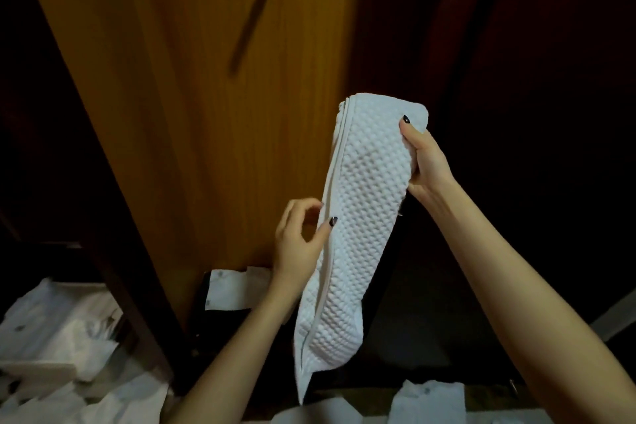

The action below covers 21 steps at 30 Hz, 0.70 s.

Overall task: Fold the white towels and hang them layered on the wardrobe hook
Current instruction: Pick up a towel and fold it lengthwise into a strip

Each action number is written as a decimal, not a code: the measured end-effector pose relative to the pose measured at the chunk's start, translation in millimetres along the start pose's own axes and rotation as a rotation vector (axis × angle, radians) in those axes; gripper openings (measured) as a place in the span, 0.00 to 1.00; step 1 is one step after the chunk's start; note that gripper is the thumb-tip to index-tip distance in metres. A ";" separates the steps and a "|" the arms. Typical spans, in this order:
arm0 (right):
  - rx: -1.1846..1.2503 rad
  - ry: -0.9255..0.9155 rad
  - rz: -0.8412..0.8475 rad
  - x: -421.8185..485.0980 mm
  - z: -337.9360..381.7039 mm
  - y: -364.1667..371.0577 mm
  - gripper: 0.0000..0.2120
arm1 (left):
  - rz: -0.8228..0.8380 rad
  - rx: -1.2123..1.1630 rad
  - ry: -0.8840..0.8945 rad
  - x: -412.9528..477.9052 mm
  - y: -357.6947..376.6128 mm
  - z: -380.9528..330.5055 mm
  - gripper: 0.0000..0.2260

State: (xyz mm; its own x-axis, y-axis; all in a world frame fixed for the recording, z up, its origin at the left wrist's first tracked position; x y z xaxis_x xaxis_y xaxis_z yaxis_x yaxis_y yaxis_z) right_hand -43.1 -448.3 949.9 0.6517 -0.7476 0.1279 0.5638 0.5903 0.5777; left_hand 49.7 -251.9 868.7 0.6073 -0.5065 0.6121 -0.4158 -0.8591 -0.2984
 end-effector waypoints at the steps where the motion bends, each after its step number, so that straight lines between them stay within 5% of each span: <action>1: -0.001 -0.015 -0.003 -0.3 2.1 0.6 0.14 | 0.005 0.041 0.004 -8.4 4.9 2.2 0.04; 9: -0.069 -0.144 -0.012 2.1 26.3 13.9 0.16 | 0.254 0.155 -0.244 -19.0 40.6 62.7 0.22; 16: -0.001 -0.157 -0.141 11.2 31.5 3.4 0.22 | 0.431 0.093 -0.402 -53.1 37.2 123.4 0.14; 21: 0.014 -0.140 -0.189 12.2 24.7 -11.6 0.21 | 0.290 -0.058 -0.533 -51.8 12.1 148.5 0.10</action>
State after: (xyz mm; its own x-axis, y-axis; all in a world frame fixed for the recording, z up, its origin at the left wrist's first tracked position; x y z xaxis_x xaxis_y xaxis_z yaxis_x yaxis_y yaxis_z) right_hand -54.2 -471.8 964.7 0.4582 -0.8798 0.1267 0.6609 0.4325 0.6133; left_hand 113.8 -246.9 724.6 0.7126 -0.6993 0.0567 -0.6421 -0.6827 -0.3488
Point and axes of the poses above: each hand's wrist, its own x-axis towards the middle knuckle, its own y-axis out of the palm, z = x × y, the point moved 9 cm from there along x, towards the middle knuckle, and after that the axes turned 9 degrees about x, right-handed, at the moved point
